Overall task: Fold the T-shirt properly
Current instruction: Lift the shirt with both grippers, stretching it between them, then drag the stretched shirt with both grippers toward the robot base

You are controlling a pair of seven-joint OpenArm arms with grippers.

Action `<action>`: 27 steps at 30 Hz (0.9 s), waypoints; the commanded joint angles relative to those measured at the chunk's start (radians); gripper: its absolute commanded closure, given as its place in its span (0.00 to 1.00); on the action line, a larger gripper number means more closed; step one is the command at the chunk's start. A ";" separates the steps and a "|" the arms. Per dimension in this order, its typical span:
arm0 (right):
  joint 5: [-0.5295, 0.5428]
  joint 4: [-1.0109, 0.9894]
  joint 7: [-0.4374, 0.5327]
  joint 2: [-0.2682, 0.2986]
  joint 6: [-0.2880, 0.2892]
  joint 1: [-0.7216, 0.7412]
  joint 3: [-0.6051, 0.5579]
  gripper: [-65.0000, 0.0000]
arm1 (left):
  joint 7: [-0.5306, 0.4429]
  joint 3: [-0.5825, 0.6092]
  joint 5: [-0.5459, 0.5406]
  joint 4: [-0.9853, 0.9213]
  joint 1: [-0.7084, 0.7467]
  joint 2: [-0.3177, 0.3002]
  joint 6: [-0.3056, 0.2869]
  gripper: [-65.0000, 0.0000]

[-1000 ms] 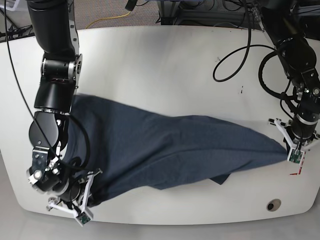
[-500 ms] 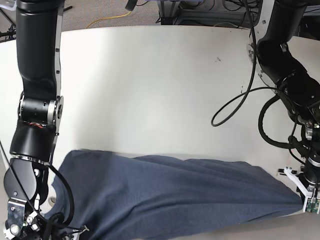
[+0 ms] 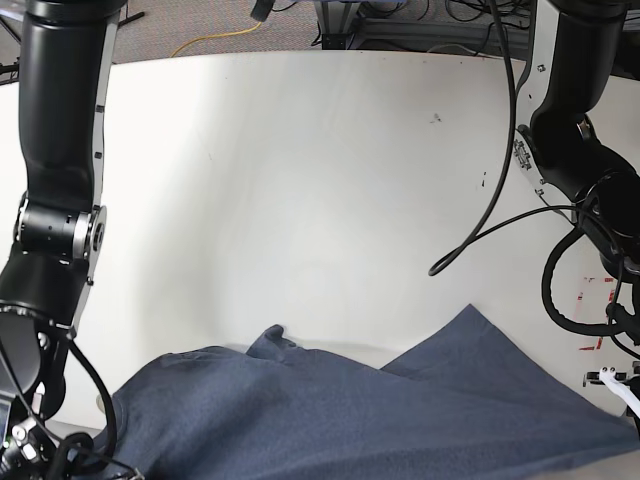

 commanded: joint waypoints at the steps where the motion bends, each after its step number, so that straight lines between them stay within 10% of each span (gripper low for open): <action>1: -0.014 0.111 -0.029 0.021 -0.008 -0.051 0.037 1.00 | -0.018 -0.001 0.004 0.016 0.028 -0.007 0.001 1.00; 12: -0.016 0.402 -0.041 0.010 -0.008 -0.499 0.212 1.00 | -0.025 -0.001 0.001 0.019 0.258 -0.002 0.000 1.00; 27: -0.014 0.582 -0.038 -0.143 -0.008 -0.981 0.438 1.00 | -0.124 -0.035 0.001 0.041 0.646 -0.008 0.000 1.00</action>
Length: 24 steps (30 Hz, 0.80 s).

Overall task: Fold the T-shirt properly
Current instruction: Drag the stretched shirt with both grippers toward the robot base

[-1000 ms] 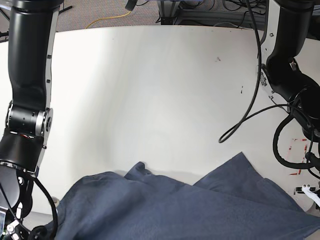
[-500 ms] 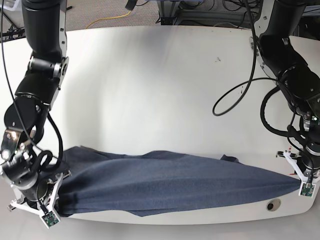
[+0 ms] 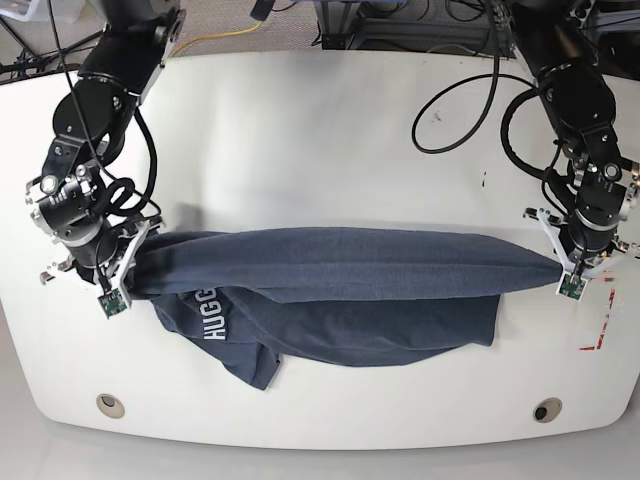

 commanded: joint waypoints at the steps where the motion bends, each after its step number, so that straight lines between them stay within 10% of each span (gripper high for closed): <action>1: -0.005 0.035 0.021 -0.014 -0.006 -0.041 0.024 1.00 | -0.015 -0.037 0.009 0.018 0.043 -0.014 0.006 1.00; 24: -0.005 0.037 0.024 -0.151 -0.006 -0.419 0.092 1.00 | -0.015 -0.120 0.012 0.008 0.440 -0.007 0.005 1.00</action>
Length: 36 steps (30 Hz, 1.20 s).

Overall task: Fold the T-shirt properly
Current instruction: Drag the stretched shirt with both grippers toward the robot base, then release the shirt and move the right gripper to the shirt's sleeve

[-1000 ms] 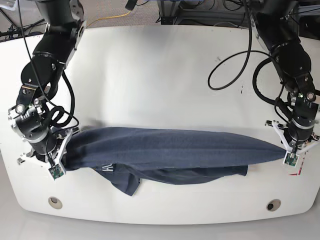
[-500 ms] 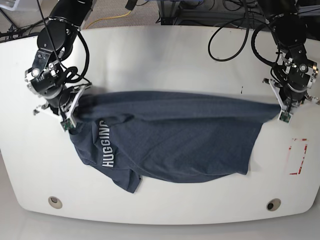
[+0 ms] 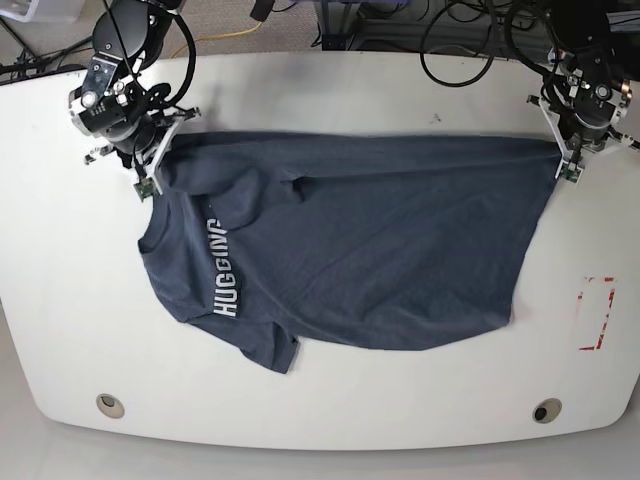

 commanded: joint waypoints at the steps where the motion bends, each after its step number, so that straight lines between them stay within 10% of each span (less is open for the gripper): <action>1: 0.002 0.019 0.012 0.009 -0.003 -0.017 0.014 1.00 | -0.006 -0.006 0.007 0.014 0.015 -0.011 0.005 1.00; 36: 0.002 0.013 -0.002 -0.056 -0.003 -0.149 0.153 0.97 | -0.007 -0.118 0.005 -0.087 0.180 0.011 0.005 1.00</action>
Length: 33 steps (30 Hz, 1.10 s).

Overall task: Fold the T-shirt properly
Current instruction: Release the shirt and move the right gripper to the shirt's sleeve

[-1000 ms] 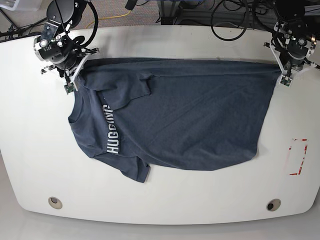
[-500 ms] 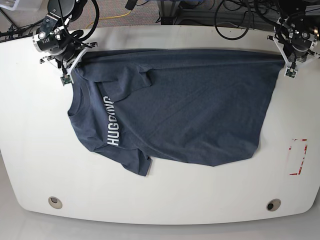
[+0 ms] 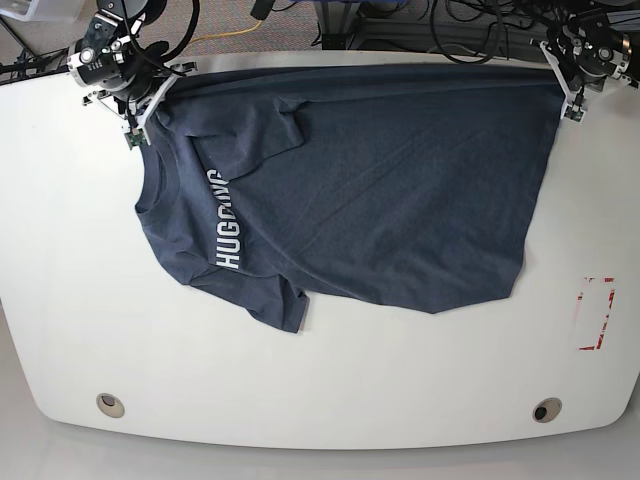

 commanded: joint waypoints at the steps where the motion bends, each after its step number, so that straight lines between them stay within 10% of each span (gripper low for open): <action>1: -0.017 0.017 0.003 0.016 -0.006 0.007 0.011 0.91 | 0.006 -0.007 0.029 0.014 -0.015 -0.018 0.009 1.00; 6: -0.001 0.018 0.003 0.014 -0.006 0.010 0.011 0.58 | 0.009 -0.007 0.034 0.009 -0.084 -0.018 -0.080 0.98; 12: 0.143 0.020 0.003 0.020 -0.006 0.006 0.014 0.25 | 0.011 -0.008 0.037 0.014 -0.101 -0.021 -0.110 0.49; 23: 0.304 0.018 0.003 0.022 -0.006 0.066 0.088 0.30 | 0.009 -0.041 0.031 0.089 -0.188 -0.018 -0.110 0.34; 33: 0.063 -0.068 0.003 0.022 -0.006 0.340 0.085 0.30 | 0.009 -0.056 0.031 0.091 -0.349 -0.016 -0.110 0.34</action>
